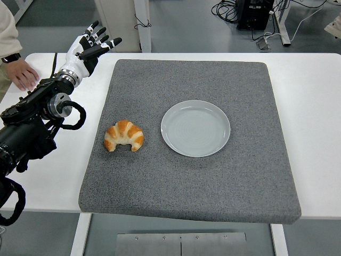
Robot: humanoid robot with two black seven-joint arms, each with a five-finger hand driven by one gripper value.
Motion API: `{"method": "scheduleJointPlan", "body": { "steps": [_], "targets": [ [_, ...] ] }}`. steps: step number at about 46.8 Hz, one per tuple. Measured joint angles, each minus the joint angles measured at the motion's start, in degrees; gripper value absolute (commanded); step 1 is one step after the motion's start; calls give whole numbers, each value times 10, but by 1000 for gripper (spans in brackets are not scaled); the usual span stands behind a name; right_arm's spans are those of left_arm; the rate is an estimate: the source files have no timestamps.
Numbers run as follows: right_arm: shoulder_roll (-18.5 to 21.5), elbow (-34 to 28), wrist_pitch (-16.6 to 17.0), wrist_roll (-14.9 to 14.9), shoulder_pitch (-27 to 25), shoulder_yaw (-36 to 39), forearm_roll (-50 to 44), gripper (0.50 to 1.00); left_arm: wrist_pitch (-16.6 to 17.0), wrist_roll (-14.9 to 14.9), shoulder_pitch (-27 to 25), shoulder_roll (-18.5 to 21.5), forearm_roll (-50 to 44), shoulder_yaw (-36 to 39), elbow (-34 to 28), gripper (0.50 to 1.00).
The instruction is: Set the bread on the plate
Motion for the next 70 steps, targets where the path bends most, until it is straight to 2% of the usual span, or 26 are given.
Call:
{"method": "scheduleJointPlan", "body": {
  "steps": [20, 44, 52, 57, 60, 66, 70],
  "targets": [
    [0, 0, 0, 0, 0, 0, 0, 1000, 9, -4, 1, -3, 0, 1, 0, 981],
    [0, 0, 0, 0, 0, 0, 0, 1000, 6, 1, -10, 6, -1, -4, -9, 981],
    [0, 0, 0, 0, 0, 0, 0, 1000, 5, 12, -9, 22, -1, -2, -39, 981],
    [0, 0, 0, 0, 0, 0, 0, 1000, 8, 45, -3, 30, -1, -4, -54, 981],
    [0, 0, 0, 0, 0, 0, 0, 1000, 8, 54, -3, 33, -1, -6, -59, 981],
    [0, 0, 0, 0, 0, 0, 0, 1000, 8, 58, -3, 42, -1, -7, -73, 981],
    [0, 0, 0, 0, 0, 0, 0, 1000, 8, 55, 0, 55, 1, -2, -105, 981]
  ]
}}
